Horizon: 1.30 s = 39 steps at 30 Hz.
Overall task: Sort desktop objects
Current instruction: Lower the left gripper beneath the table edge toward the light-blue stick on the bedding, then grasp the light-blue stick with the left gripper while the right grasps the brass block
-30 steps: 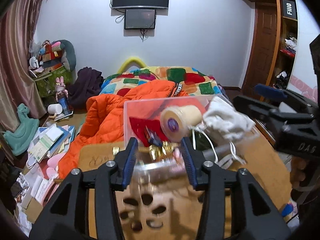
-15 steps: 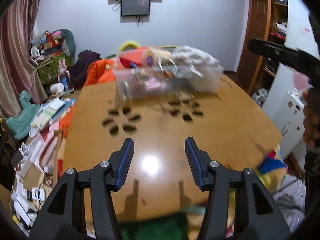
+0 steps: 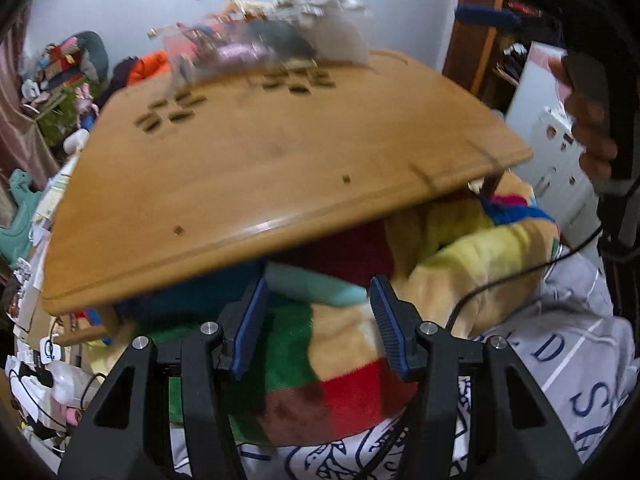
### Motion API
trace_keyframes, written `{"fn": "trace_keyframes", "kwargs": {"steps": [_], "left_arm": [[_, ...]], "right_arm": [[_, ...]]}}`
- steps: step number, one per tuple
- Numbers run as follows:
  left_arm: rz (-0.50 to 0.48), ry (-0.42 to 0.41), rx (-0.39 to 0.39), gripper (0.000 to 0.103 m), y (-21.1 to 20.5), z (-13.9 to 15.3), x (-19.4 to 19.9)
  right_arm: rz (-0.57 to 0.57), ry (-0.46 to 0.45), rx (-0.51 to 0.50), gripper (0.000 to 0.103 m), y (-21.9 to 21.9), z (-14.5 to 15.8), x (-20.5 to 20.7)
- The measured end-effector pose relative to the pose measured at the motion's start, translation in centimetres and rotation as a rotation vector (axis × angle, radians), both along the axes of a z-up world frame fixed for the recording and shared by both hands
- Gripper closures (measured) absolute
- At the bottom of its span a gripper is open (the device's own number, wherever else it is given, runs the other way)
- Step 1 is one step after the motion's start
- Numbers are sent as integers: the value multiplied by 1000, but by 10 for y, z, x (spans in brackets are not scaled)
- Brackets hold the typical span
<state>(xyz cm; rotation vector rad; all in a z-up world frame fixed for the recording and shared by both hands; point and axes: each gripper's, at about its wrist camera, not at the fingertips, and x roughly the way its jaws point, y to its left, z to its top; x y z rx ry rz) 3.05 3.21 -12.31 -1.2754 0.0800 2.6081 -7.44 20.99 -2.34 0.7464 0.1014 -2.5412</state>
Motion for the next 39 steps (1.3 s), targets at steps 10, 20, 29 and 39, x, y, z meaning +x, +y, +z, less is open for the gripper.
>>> {"fn": "trace_keyframes", "kwargs": {"steps": [10,20,29,39], "left_arm": [[-58,-84,-21,34,5,-27,-19],[-108,-136,-63,29,11,-43,-29],[-131,-87,-73,65,12,-44,-12],[-127,-71,52,81,-16,-27,9]], "right_arm": [[14,-72,76,20,-17,-28,-25],[31,-138,123,20,-36,-48,-50],[22,-215,170,20,-62,-69,-85],[-5,-243,137,20,-69,-69,-99]]}}
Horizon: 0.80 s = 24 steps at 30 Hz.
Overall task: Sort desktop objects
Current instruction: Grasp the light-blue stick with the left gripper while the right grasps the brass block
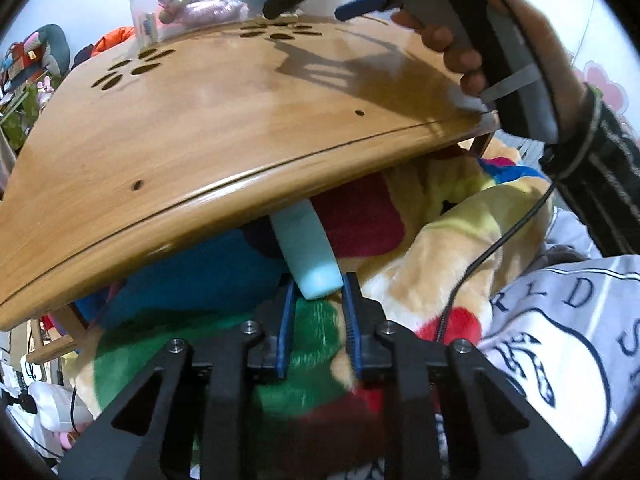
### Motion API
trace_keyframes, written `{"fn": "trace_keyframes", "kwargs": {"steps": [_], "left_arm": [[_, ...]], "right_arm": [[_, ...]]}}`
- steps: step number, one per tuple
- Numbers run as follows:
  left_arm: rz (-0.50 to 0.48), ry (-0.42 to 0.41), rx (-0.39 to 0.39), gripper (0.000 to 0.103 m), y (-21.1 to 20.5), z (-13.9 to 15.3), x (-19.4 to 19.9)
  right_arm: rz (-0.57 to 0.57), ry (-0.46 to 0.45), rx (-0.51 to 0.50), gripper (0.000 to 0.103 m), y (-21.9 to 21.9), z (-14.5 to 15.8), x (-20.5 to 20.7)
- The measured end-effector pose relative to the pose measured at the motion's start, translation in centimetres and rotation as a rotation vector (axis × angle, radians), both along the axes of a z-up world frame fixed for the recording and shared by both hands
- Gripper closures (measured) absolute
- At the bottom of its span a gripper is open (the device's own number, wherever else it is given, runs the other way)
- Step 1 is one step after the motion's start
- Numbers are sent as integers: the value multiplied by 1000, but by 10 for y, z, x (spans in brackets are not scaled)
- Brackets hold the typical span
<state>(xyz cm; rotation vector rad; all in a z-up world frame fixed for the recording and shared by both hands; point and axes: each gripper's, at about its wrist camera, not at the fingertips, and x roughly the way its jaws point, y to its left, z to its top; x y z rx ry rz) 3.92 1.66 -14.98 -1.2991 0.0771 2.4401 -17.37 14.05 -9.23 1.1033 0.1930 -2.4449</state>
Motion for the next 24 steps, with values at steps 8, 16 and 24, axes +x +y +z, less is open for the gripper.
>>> {"fn": "trace_keyframes", "kwargs": {"steps": [8,16,24], "left_arm": [[8,-70,89,77,-15,13,-7],[61,-96,5,59,10,1,-34],[84,-42,-92,86,22,-5,-34]], "right_arm": [[-10,-22,-46,20,8,0,1],[-13,-14,-36,20,12,2,0],[-23,13,33,21,-6,1,-12]]}}
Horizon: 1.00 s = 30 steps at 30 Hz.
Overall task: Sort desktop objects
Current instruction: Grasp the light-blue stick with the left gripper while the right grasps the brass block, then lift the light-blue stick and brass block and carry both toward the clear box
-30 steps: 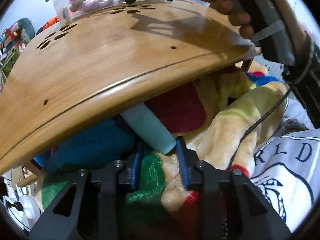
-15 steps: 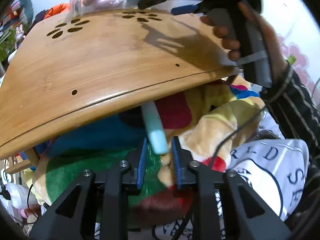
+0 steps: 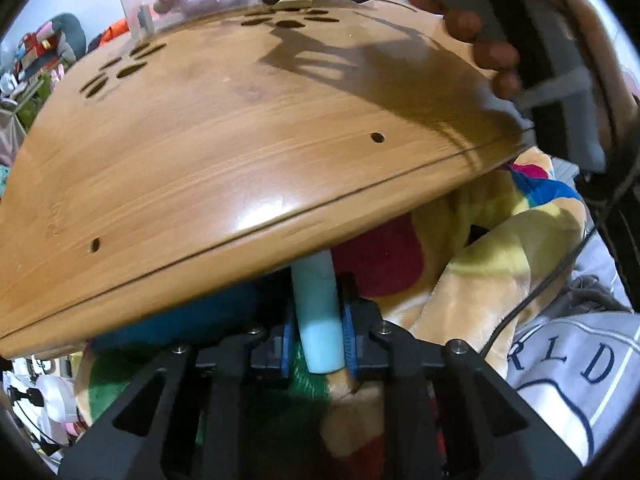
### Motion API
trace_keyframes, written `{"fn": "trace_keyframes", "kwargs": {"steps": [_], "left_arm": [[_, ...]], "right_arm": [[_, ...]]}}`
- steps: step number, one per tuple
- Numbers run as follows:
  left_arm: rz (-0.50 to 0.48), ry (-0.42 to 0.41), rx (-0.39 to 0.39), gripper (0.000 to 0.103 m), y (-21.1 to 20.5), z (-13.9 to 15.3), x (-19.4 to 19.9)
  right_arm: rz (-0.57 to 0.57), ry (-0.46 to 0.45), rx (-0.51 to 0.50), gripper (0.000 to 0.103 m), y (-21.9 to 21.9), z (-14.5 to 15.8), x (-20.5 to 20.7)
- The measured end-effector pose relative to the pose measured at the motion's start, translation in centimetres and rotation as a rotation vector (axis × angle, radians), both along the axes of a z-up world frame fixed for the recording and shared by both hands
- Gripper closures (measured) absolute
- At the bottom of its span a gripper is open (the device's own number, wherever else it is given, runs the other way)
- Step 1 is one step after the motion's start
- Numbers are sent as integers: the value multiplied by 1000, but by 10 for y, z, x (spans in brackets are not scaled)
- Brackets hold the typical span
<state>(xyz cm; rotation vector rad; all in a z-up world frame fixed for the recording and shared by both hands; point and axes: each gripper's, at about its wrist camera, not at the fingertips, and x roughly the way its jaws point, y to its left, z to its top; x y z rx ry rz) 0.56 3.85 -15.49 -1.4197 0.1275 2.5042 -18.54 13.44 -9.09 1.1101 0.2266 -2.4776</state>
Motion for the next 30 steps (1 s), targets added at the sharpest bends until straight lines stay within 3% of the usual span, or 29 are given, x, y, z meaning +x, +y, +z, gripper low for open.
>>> {"fn": "trace_keyframes", "kwargs": {"steps": [4,9,13,22,30], "left_arm": [[-18,29,-4,88,-7,8,19],[-17,61,14,88,-20,27,39],[-10,85,32,89,-27,40,52],[10,144,40,89,-26,73,54],[42,250,-1,89,-25,98,32]], "right_arm": [[-26,-19,-10,23,-4,0,-10],[-62,-30,6,39,-9,-5,-18],[-68,-9,28,66,-18,-3,-20],[-8,-43,-78,66,0,2,-6],[41,24,-112,66,21,22,29]]}}
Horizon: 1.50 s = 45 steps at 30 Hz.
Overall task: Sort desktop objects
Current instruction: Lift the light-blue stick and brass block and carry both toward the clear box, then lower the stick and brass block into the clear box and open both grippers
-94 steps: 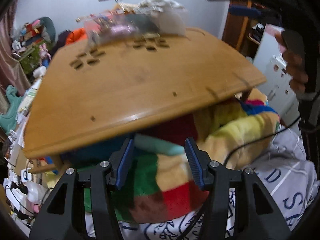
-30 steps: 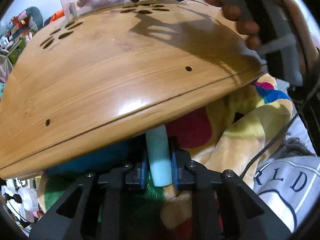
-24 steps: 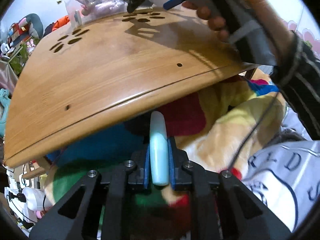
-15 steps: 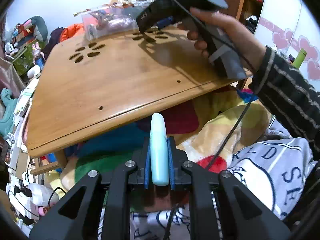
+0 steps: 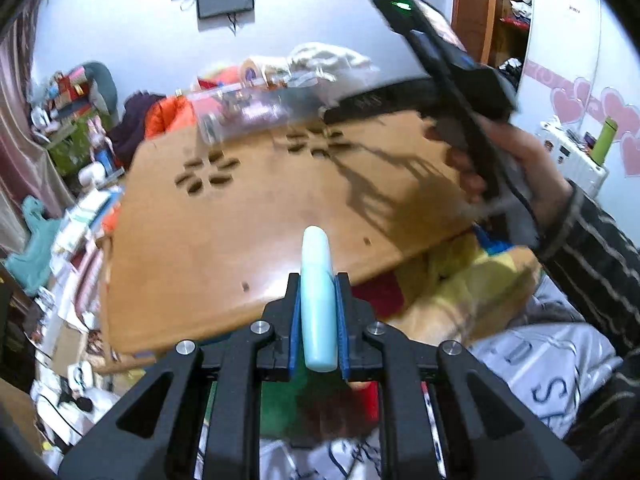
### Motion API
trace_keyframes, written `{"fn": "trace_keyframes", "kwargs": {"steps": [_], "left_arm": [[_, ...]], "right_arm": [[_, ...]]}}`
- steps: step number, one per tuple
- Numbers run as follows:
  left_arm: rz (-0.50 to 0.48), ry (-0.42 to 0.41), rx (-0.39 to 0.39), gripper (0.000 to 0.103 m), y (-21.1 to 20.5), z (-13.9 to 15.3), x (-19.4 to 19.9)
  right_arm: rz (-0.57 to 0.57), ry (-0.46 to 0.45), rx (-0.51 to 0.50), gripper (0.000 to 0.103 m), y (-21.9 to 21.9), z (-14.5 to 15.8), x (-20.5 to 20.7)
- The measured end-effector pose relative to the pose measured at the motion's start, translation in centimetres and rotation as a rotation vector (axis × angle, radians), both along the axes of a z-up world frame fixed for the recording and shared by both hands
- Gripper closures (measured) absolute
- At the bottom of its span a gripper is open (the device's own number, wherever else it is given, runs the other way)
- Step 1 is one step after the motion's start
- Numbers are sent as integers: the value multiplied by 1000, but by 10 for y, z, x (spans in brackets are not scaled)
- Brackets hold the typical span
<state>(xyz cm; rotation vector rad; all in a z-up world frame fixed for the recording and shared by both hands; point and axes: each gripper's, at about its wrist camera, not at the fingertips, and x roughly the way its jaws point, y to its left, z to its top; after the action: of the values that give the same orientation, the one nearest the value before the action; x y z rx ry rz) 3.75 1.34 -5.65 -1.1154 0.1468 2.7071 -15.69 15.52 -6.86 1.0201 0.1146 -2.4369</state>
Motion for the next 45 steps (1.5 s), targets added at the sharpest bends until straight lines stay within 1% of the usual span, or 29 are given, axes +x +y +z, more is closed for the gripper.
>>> {"fn": "trace_keyframes", "kwargs": {"steps": [4,10,14,17,21,25,32,39,41,45], "left_arm": [[25,48,-13,89,0,10,-15],[56,110,-5,89,-2,28,-37],[71,144,7,89,-6,40,-55],[82,162,11,89,-12,49,-75],[99,179,12,89,-21,61,-102],[94,195,47,89,-30,74,-127],[110,199,72,89,-45,83,-171],[117,181,99,89,-55,80,-211],[112,166,114,89,-57,75,-222],[97,148,121,89,-56,66,-236]], "right_arm": [[17,56,-12,66,7,12,24],[38,113,-27,66,23,31,51],[35,150,-33,66,31,47,54],[32,172,-37,66,34,58,53],[36,195,-27,66,29,70,45],[41,205,-30,66,23,78,34],[43,226,-33,66,11,88,7],[57,208,-49,66,-6,87,-27],[68,203,-45,66,-14,83,-37],[98,165,-40,66,-31,68,-56]]}}
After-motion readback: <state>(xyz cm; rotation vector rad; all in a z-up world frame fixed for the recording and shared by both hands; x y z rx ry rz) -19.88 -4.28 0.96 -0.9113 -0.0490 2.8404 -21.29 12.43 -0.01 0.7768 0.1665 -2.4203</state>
